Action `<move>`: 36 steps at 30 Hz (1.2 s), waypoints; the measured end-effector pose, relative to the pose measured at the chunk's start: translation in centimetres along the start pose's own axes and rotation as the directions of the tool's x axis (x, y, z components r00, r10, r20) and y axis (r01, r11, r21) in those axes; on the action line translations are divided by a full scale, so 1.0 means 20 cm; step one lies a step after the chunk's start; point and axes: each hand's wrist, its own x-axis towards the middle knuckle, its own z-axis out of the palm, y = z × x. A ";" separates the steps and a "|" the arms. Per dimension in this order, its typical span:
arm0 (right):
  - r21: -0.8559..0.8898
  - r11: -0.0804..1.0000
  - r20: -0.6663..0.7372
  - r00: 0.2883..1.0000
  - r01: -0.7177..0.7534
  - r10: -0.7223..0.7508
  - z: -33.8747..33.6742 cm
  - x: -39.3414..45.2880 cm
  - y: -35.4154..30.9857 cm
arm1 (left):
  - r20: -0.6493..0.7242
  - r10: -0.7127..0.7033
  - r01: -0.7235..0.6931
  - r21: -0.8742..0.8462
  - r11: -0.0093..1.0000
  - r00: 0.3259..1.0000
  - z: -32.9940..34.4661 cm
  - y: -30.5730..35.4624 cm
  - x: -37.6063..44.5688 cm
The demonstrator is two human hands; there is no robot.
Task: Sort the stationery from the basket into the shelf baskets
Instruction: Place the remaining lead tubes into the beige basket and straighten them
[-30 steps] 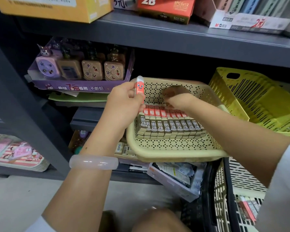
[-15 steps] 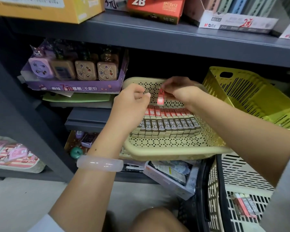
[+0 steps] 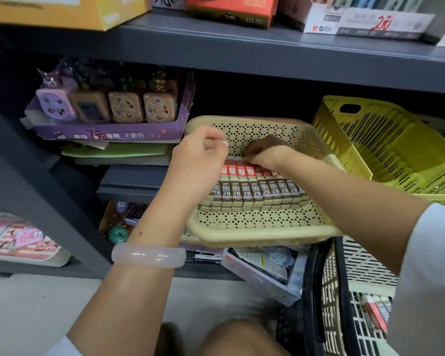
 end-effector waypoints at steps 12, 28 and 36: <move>0.382 0.890 0.023 0.960 0.249 -0.279 -0.31 -0.44 0.09 | 0.090 0.113 -0.105 -0.082 0.991 0.990 0.17 0.14 -0.26; 0.240 0.947 0.233 0.960 -0.214 0.158 -0.17 -1.00 1.37 | 0.656 -0.141 -0.003 0.213 0.977 0.742 1.21 0.11 -0.79; -0.130 0.901 0.181 0.883 -0.415 0.433 0.23 -0.87 1.66 | 0.639 -0.267 -0.061 0.443 0.894 0.721 1.40 0.01 -0.72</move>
